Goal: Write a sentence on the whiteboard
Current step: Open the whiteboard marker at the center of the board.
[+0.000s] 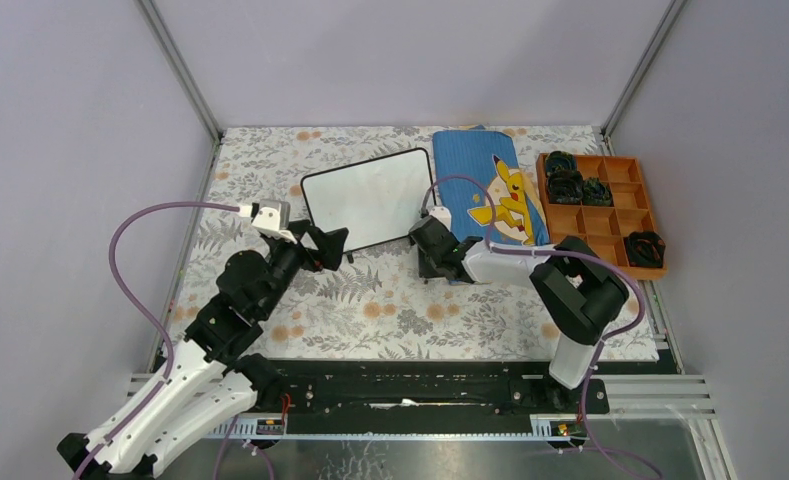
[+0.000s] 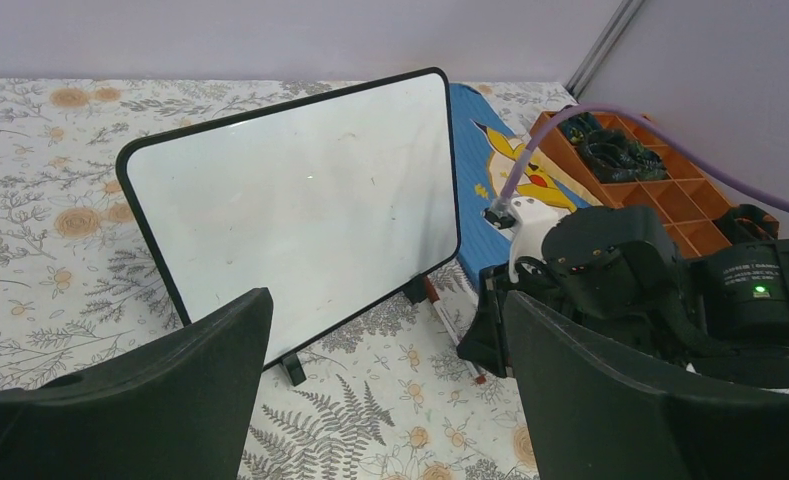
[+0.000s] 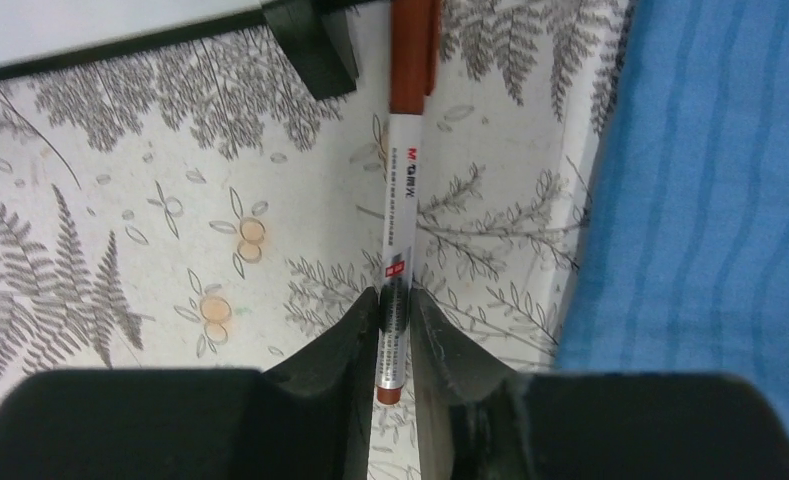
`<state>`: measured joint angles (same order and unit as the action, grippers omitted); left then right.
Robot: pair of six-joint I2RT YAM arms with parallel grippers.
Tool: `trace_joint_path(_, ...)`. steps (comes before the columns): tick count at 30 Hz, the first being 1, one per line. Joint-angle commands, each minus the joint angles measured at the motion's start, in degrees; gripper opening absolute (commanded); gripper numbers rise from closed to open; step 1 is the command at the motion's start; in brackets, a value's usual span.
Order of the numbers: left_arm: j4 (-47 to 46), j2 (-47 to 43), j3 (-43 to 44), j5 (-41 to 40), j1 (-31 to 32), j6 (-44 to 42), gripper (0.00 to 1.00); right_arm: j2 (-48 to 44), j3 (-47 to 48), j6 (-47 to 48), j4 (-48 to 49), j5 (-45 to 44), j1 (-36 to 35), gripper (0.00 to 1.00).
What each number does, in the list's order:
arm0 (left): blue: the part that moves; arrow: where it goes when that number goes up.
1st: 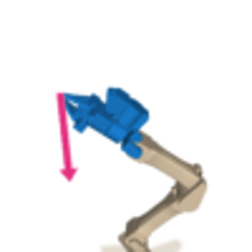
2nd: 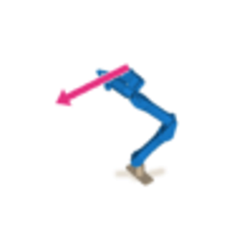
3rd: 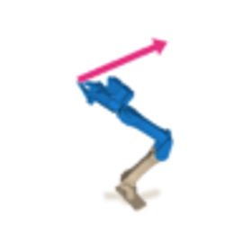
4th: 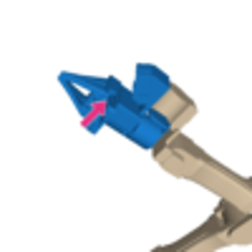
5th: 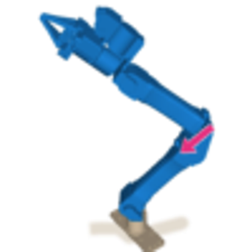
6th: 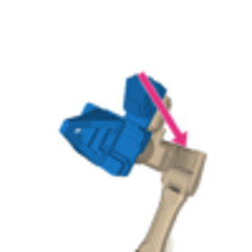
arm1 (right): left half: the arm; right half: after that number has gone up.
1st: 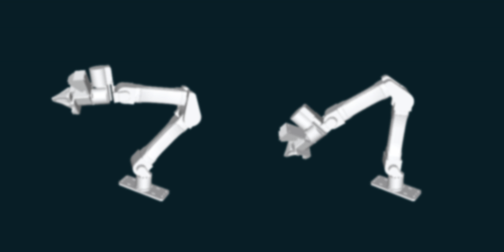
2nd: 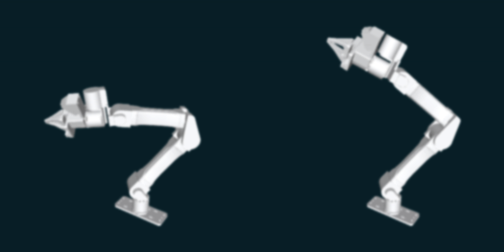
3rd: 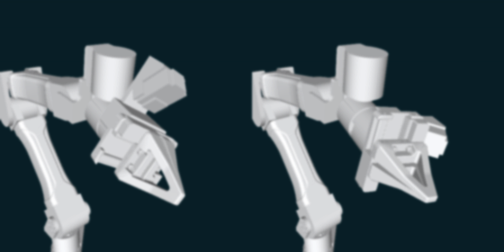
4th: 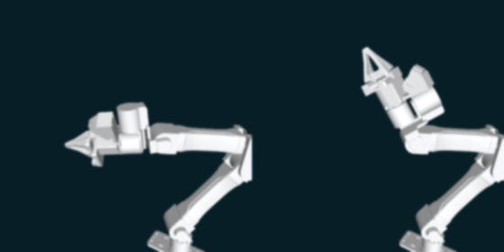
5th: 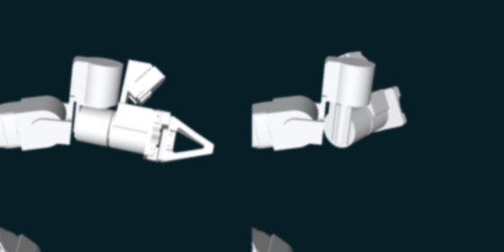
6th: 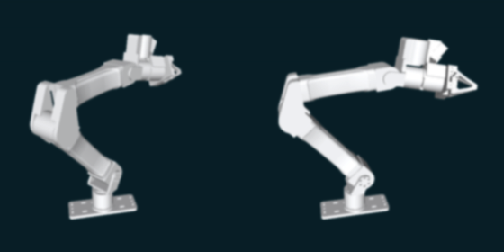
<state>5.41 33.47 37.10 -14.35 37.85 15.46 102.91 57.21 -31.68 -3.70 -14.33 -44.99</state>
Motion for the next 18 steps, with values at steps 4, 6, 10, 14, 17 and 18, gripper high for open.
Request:
trace_joint_path(4,-1.37,0.44,-0.10,-0.43,0.12,-0.96,0.92,-6.88,-5.22,3.35,-3.89,2.96,-0.27,0.22)
trace_joint_path(6,-1.37,0.65,-0.05,-0.08,0.12,-0.96,0.92,-8.81,-6.44,3.83,-5.16,4.05,-0.23,0.22)
trace_joint_path(10,-1.11,1.19,0.09,0.19,0.11,-1.05,0.92,-12.33,-8.34,4.86,-7.56,5.55,-0.25,0.19)
trace_joint_path(14,-0.97,1.63,0.30,0.51,0.10,-0.90,0.92,-14.12,-8.41,6.82,-8.94,5.44,-0.20,0.33)
trace_joint_path(17,-0.65,2.03,0.53,0.89,0.08,-0.87,0.92,-13.29,-6.90,7.89,-9.42,5.09,-0.23,0.49)
trace_joint_path(18,-0.47,2.24,0.58,0.91,0.06,-0.80,0.92,-12.70,-6.20,8.15,-9.59,5.10,-0.24,0.52)
